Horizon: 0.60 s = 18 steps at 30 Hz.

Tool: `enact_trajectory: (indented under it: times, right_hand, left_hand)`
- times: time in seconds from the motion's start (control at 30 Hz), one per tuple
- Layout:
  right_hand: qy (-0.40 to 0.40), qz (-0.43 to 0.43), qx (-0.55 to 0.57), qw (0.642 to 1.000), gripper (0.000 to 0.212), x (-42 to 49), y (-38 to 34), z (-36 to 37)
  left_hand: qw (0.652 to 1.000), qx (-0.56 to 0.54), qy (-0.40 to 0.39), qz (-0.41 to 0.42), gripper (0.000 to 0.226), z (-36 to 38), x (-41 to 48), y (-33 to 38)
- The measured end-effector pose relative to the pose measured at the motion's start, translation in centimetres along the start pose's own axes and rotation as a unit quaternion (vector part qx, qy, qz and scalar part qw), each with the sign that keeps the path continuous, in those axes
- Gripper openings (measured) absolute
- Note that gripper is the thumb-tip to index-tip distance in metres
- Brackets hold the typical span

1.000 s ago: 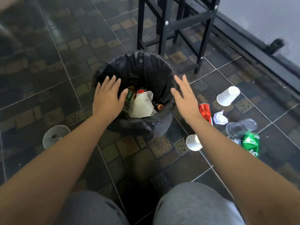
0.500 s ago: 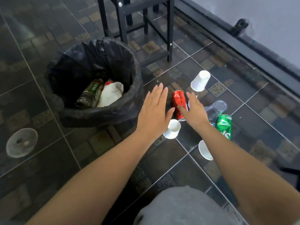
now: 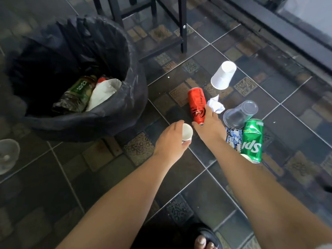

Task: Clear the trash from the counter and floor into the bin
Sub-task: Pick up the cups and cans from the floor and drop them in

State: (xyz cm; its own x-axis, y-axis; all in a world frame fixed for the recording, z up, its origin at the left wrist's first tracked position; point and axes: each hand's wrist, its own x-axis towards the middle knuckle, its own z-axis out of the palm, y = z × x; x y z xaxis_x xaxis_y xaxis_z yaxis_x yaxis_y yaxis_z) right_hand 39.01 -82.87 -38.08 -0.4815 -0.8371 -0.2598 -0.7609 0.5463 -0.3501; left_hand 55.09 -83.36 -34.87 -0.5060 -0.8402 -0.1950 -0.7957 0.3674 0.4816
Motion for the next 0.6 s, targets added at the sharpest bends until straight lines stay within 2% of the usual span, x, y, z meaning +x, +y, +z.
enact_trajectory:
  times: [0.1, 0.3, 0.43, 0.53, 0.6]
  right_hand:
    - [0.028, 0.003, 0.064, 0.998, 0.074, -0.3, 0.1, -0.2]
    - [0.138, -0.028, 0.173, 0.975, 0.070, -1.4, -1.4, -3.2]
    - [0.210, -0.082, 0.234, 0.946, 0.070, -1.7, -4.0, -6.4]
    - [0.241, -0.123, 0.269, 0.924, 0.072, -2.0, -6.7, -8.7]
    - [0.250, -0.155, 0.310, 0.904, 0.071, -2.2, -8.9, -9.8]
  left_hand:
    - [0.999, -0.034, 0.034, -0.018, 0.065, -1.0, 0.0, -0.2]
    - [0.975, -0.133, 0.178, 0.009, 0.072, -5.3, -0.6, 0.3]
    - [0.929, -0.197, 0.307, 0.063, 0.071, -9.1, -1.3, 2.1]
    - [0.886, -0.189, 0.406, 0.120, 0.068, -12.6, -1.7, 3.6]
    - [0.864, -0.162, 0.461, 0.123, 0.066, -15.0, -1.7, 3.5]
